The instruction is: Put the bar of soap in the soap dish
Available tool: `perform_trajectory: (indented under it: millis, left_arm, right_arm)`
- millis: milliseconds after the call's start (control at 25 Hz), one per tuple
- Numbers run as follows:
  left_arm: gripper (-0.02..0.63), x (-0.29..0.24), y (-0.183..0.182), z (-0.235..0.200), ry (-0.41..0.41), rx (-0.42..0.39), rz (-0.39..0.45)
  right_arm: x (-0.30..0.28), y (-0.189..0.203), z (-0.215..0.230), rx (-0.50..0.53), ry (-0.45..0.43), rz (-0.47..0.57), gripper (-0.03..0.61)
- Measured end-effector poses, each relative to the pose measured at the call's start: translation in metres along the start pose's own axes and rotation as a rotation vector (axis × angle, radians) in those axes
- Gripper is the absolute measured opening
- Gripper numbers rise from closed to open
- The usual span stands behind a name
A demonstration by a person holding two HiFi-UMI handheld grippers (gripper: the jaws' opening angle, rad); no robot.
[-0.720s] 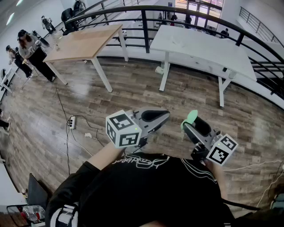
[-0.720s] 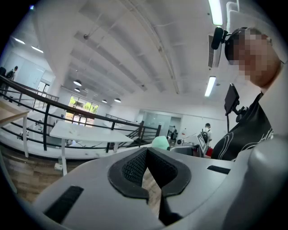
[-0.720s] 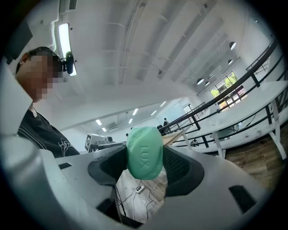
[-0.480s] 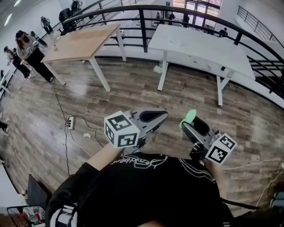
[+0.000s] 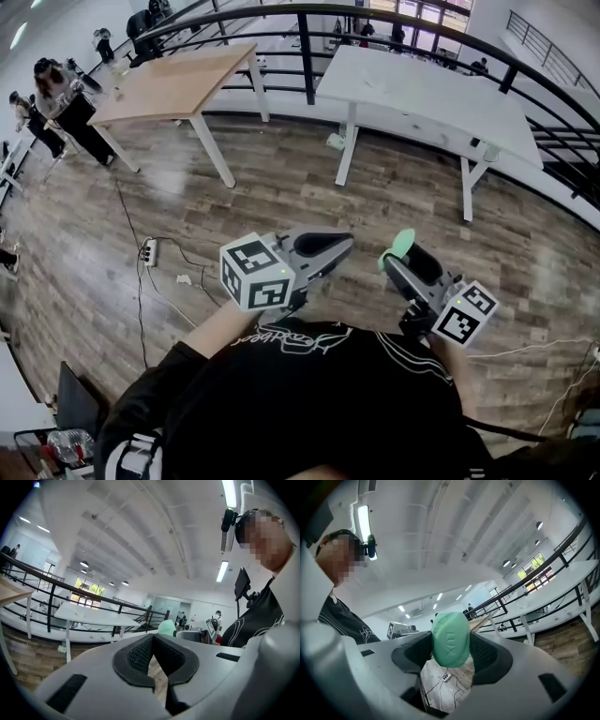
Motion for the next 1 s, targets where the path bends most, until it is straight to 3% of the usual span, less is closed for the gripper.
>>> perform_trajectory:
  millis: [760, 1000]
  left_arm:
    - [0.008, 0.004, 0.007, -0.007, -0.055, 0.026, -0.038]
    - [0.008, -0.009, 0.007, -0.021, -0.030, 0.039, -0.028]
  right_arm:
    - [-0.006, 0.008, 0.004, -0.061, -0.036, -0.002, 0.209]
    - [-0.008, 0.004, 0.022, -0.076, 0.004, 0.012, 0.209]
Point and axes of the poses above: the fingertips, and each gripper's own axes: x backward along the fingers, z to its right, y out of its underside, the point moved 5 cm from there along x, backward along the fingers, and after that the axes turned 11 degrees about z, right-handed, at the moved point
